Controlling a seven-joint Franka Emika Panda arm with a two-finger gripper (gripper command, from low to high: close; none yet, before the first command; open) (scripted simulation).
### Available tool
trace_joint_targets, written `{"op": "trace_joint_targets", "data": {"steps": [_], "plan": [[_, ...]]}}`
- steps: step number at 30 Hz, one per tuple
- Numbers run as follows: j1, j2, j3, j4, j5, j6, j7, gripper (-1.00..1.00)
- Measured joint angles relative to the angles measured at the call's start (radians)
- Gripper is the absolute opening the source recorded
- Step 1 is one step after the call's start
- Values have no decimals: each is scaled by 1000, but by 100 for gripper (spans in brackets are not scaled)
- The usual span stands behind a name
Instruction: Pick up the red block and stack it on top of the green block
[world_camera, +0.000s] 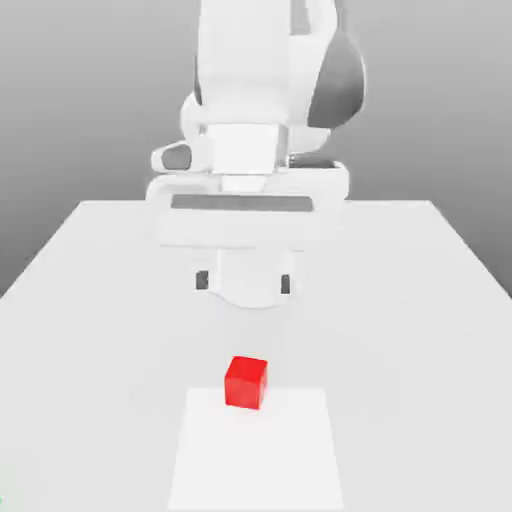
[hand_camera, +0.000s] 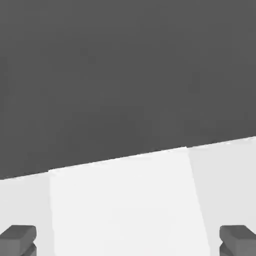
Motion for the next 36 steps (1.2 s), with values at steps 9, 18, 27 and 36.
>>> {"op": "trace_joint_targets", "data": {"steps": [9,18,27,36], "plan": [[-2,432,-11,-61,-27,353,51,0],[-2,435,-11,-61,-30,356,54,-100],[-21,185,-15,-59,-23,104,75,-100],[-157,356,-88,255,-39,-38,288,-100]]}}
